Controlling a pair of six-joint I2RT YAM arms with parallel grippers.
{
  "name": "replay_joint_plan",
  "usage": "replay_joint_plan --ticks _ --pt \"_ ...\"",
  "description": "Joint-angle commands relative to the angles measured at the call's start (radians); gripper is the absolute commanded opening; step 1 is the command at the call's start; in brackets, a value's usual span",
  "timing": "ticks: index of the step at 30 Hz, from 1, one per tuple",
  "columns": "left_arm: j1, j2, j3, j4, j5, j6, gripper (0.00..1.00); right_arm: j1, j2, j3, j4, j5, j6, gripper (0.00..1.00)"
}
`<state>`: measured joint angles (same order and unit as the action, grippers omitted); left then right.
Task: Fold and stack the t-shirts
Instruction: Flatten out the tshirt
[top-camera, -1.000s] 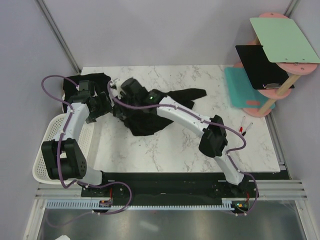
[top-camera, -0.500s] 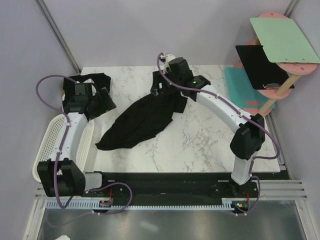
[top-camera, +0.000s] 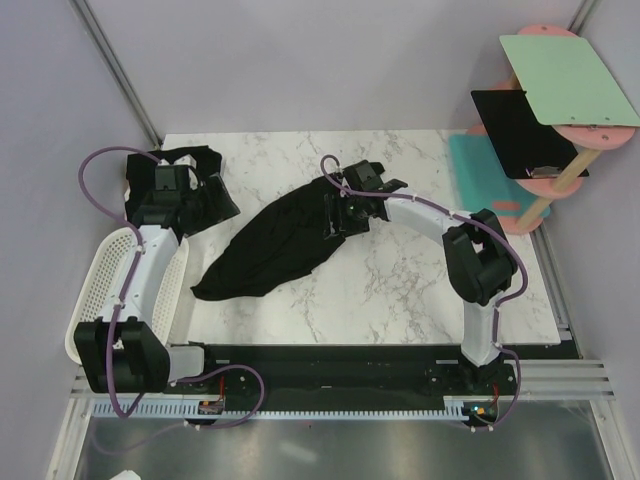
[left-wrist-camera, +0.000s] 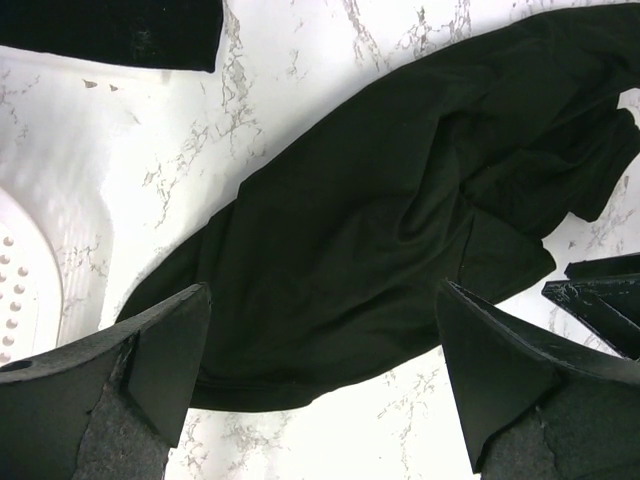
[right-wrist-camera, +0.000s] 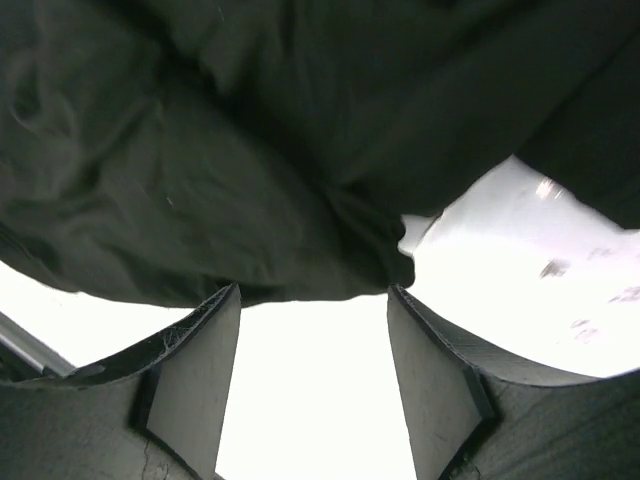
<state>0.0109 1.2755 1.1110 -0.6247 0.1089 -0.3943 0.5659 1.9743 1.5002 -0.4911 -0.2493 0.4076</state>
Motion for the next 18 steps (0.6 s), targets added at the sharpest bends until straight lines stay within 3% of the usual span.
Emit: replay_joint_plan --ticks 1,12,14,17,18 --pt "0.001 0.007 -0.016 0.019 -0.015 0.051 1.0 0.006 -0.038 -0.046 0.071 -0.031 0.036 0.67" --pt "0.0 0.015 -0.028 0.02 -0.009 0.051 1.0 0.046 0.043 -0.084 0.154 -0.018 0.05 0.63" --pt "0.001 0.015 -0.03 0.019 -0.008 0.049 1.0 0.054 0.049 -0.084 0.163 -0.018 0.056 0.47" --pt "0.001 0.016 -0.031 0.02 -0.009 0.048 1.0 0.057 0.054 -0.084 0.184 -0.021 0.063 0.11" --pt "0.001 0.016 -0.031 0.022 -0.009 0.048 1.0 0.055 0.055 -0.081 0.183 -0.022 0.063 0.04"
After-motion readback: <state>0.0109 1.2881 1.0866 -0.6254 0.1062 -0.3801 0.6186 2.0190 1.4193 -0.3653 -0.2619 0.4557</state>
